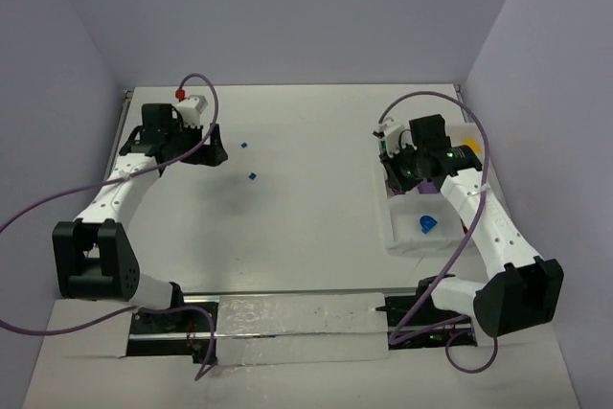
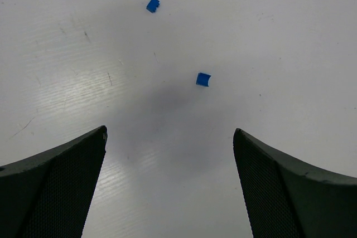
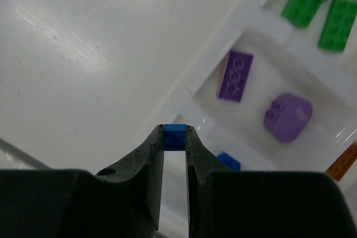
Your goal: Sort the legos into containers by color
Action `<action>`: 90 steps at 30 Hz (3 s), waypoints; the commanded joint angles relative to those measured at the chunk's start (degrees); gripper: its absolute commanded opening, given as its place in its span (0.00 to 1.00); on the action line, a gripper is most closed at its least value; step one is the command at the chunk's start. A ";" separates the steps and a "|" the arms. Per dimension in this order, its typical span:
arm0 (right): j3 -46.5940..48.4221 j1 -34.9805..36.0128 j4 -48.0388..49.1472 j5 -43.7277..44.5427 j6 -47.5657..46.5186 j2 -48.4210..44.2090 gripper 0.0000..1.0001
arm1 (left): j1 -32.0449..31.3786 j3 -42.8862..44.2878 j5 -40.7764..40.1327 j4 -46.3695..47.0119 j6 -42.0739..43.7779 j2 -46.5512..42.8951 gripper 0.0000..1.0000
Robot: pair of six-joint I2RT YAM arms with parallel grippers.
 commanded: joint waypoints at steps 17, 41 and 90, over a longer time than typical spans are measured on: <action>-12.24 -11.25 -3.73 6.08 -5.36 -3.41 0.51 | -2.22 5.90 -0.62 1.41 1.74 3.66 0.99; 28.29 23.90 11.83 3.40 11.66 38.84 0.52 | 7.16 6.37 8.54 -0.64 -6.55 2.39 0.99; 60.80 35.24 15.03 6.24 15.22 75.09 0.36 | 12.48 10.24 8.86 -6.26 -5.19 3.82 0.99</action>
